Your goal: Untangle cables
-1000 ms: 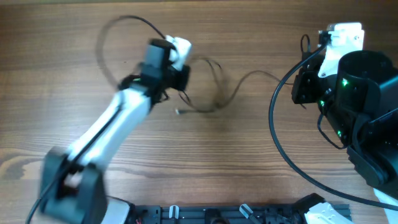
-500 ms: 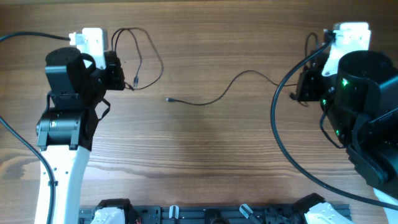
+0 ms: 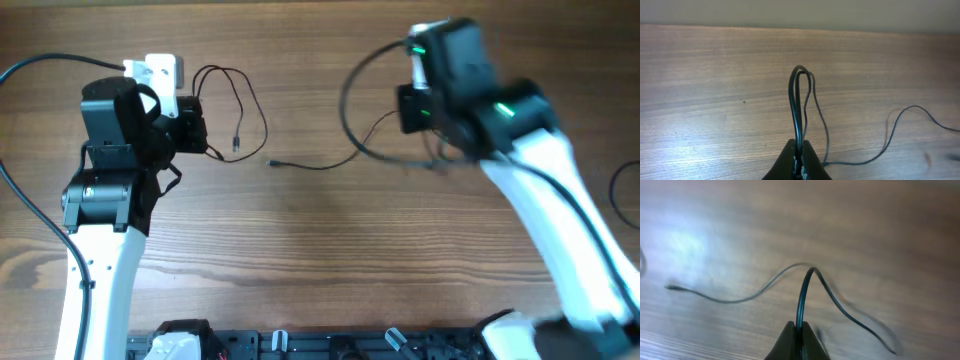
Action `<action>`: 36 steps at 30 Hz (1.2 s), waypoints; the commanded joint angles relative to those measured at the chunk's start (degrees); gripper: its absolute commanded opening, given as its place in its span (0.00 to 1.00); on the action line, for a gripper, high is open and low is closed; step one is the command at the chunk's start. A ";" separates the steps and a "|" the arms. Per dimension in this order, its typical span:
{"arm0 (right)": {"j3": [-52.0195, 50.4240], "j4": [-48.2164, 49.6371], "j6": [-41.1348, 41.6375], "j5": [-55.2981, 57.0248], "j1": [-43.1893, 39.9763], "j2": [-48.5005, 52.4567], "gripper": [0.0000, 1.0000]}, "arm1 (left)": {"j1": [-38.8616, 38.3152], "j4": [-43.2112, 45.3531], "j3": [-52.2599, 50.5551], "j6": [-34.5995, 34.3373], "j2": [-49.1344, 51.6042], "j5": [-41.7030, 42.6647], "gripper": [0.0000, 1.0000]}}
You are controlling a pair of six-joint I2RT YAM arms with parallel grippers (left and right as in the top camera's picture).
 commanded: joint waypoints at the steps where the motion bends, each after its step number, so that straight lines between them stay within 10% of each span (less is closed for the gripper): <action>1: 0.28 1.01 1.75 -7.50 -0.17 9.20 0.05 | 0.24 -0.83 0.15 -0.55 0.26 1.36 0.04; 12: 0.28 9.33 23.02 -23.96 -0.17 29.29 0.04 | 0.24 -3.34 0.13 -0.55 0.26 1.36 0.04; 24: 0.26 14.01 27.58 -11.52 -0.17 34.77 0.08 | 0.24 -5.33 0.13 -0.55 0.26 1.36 0.04; 36: 0.26 9.60 19.85 -0.50 -0.17 34.77 0.75 | 0.24 -5.75 0.13 -0.55 0.26 1.38 0.04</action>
